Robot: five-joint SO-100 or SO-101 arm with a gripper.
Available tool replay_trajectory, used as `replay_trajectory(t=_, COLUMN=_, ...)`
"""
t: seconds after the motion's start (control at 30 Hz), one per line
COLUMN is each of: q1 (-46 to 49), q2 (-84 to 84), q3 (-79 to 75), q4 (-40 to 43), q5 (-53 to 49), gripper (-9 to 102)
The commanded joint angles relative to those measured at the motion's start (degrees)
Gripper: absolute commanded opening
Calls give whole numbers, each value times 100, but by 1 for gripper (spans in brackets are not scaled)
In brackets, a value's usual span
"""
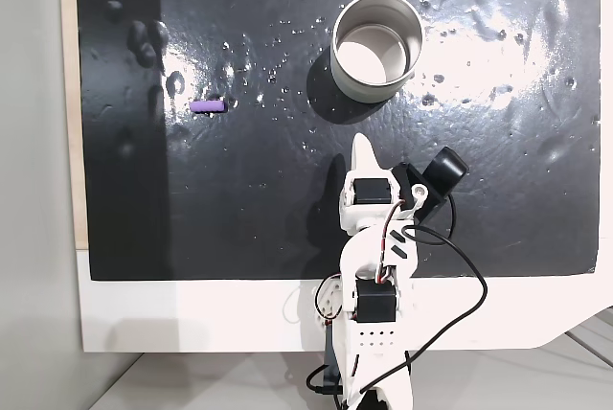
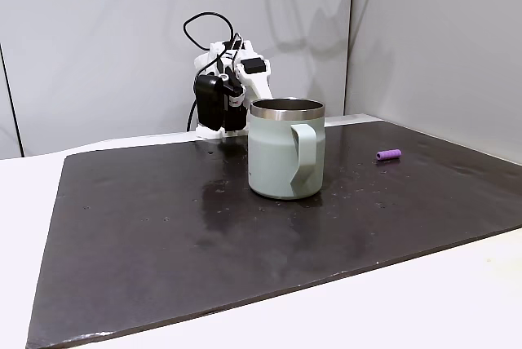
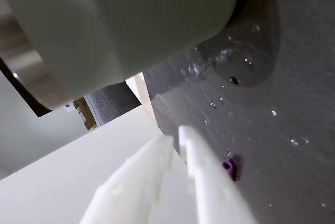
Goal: Grasp a pengrip and put it in the cup.
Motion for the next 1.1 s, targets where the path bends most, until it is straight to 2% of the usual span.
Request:
replay_trajectory(t=0.0, q1=-44, q2=70, q3=316, q4=-185, q5=-18, gripper=0)
replay_trajectory(t=0.57, q1=-53, q2=70, q3=53, q4=-141, q5=26, gripper=0)
replay_trajectory(t=0.77, q1=-519, q2=-149, q3=-1521, q4=1020, q5=-88, gripper=0)
replay_trajectory(t=1.07, q1=-765, q2=-2575, q3=-4263, q4=2294, q5=-26, gripper=0)
